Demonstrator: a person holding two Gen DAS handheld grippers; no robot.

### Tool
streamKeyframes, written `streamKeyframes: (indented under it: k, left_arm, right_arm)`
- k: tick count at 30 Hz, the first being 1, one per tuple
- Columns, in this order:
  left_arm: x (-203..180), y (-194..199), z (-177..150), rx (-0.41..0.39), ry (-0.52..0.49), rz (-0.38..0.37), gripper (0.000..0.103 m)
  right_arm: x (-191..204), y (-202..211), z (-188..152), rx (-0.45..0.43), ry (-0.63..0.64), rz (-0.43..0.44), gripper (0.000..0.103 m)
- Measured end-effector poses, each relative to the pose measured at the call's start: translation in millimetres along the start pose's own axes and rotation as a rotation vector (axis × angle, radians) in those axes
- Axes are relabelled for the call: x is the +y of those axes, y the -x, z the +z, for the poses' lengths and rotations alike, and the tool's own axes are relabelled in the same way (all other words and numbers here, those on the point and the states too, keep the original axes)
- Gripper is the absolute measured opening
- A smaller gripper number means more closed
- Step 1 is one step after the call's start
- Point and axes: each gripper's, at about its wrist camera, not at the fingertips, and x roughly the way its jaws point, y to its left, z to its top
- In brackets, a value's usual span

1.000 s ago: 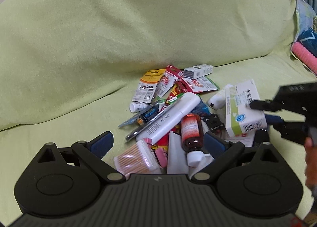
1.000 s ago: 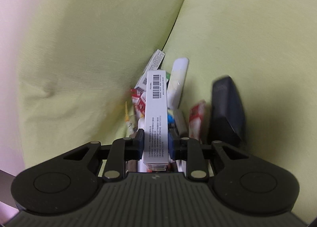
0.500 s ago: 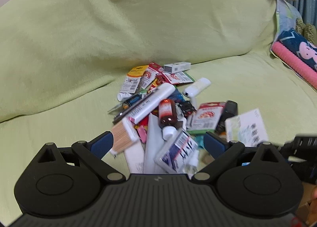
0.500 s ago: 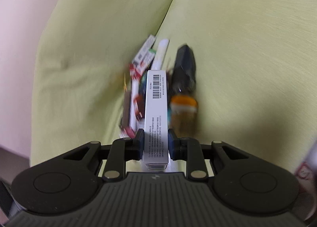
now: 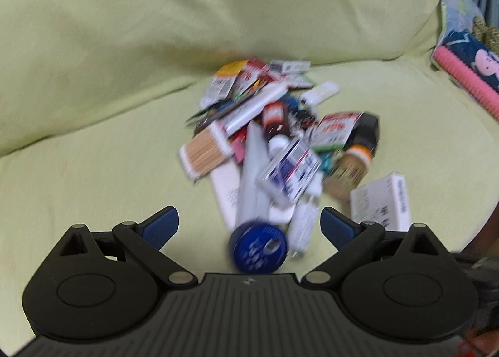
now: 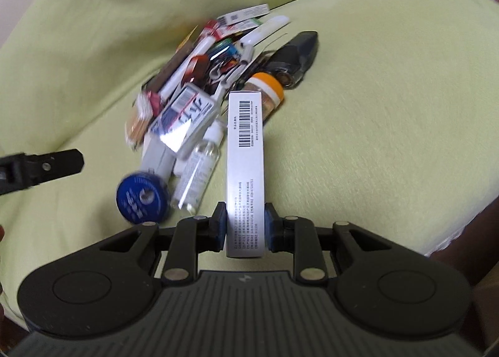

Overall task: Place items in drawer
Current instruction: 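Lift the white medicine box out of the pile with the right gripper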

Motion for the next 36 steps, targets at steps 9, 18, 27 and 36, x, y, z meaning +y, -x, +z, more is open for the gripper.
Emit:
streamKeyframes:
  k: [9,18,27,36]
  left_arm:
    - [2.7,-12.8,-26.2,0.056,-0.003,0.018,0.098]
    - [12.4,-16.8,-34.5,0.086,0.022,0.029,0.098]
    - [12.3,-18.4,-40.2,0.105,0.025,0.015,0.098]
    - [9.6,-18.5,-42.3,0.117,0.027,0.009,0.098]
  right_arm:
    - [14.1,0.1,1.6,0.054,0.186,-0.038,0.022]
    - [26.1,-9.9,-6.5,0.059,0.287,-0.075,0.024]
    - [40.9,-3.8,-22.7,0.088,0.530,-0.103,0.021]
    - [38.8,-2.1,-24.6,0.068,0.510,-0.117,0.025]
